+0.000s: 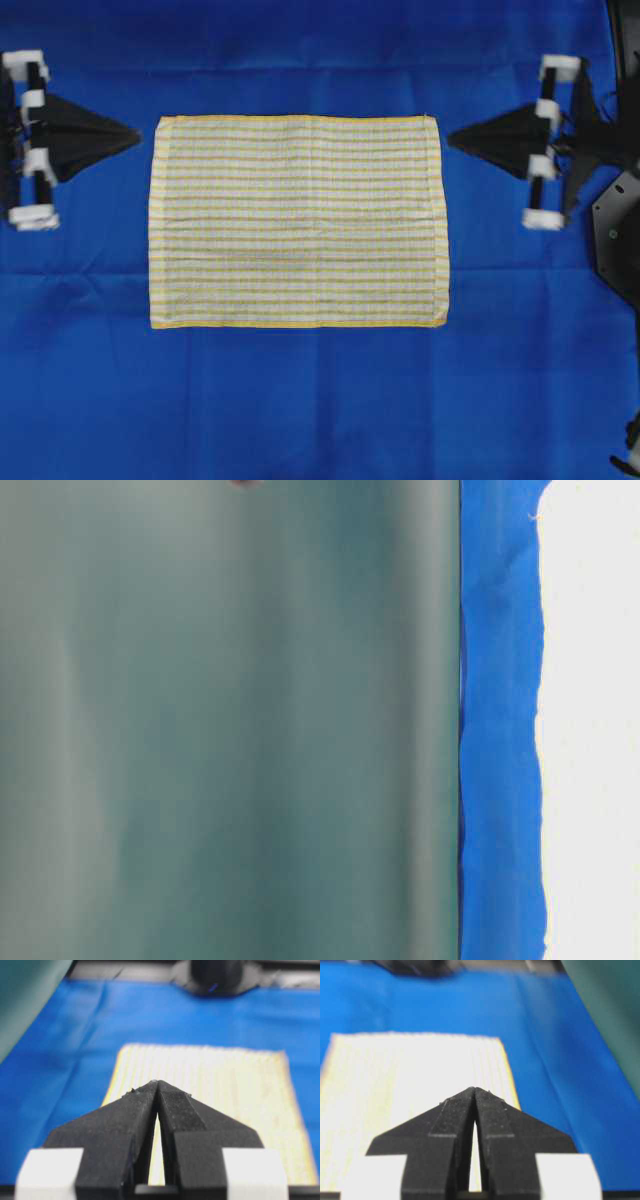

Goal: Fold the yellow towel.
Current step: 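Move both grippers to the towel's top corners and grasp them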

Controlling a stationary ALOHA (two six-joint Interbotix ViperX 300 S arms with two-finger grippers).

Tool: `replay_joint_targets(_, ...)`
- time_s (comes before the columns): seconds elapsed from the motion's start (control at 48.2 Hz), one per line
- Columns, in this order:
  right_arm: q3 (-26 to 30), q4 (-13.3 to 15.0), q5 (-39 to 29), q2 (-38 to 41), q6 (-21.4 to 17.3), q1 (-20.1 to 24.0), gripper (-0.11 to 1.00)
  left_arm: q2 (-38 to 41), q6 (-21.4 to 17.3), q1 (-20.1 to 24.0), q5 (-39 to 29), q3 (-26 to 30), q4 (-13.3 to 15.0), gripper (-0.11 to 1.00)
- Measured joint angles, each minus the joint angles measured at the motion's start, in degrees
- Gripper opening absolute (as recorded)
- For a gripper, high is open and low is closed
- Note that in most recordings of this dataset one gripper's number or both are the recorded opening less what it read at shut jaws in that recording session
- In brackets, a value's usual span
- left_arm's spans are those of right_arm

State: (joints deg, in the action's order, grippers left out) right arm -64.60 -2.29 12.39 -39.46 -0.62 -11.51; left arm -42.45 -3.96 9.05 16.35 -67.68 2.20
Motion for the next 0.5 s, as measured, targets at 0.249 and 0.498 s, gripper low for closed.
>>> replay_joint_targets(0.249, 1.76, -2.55, -0.88, 10.46, 0.0, -7.73, 0.19, 10.2, 0.0, 4.75, 0.09, 0.35, 0.09, 0.39)
replay_joint_targets(0.498, 2.9, -4.22, -0.62, 21.53, 0.0, -13.01, 0.78, 21.71, -0.09, 8.7, 4.13, 0.35, 0.09, 0.84)
